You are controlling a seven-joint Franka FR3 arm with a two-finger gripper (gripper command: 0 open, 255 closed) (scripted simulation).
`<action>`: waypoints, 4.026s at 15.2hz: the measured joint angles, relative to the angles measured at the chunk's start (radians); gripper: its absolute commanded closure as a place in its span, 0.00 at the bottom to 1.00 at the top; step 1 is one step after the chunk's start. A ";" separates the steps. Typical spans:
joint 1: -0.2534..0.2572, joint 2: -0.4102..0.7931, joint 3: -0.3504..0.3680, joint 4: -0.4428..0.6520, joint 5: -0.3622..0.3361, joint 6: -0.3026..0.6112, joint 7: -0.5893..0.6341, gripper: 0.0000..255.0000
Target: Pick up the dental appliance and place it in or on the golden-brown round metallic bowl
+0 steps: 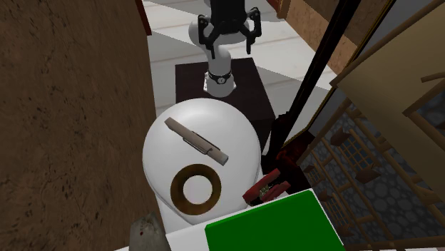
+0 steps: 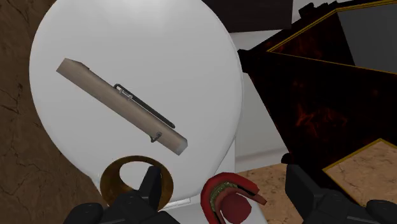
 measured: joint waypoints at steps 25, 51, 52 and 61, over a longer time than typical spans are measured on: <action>-0.054 0.796 0.296 0.293 -0.358 0.439 0.620 0.00; -0.013 1.142 0.252 0.521 -0.555 0.486 0.810 1.00; -0.013 1.142 0.252 0.521 -0.555 0.486 0.810 1.00; -0.015 1.126 0.256 0.534 -0.544 0.459 0.794 1.00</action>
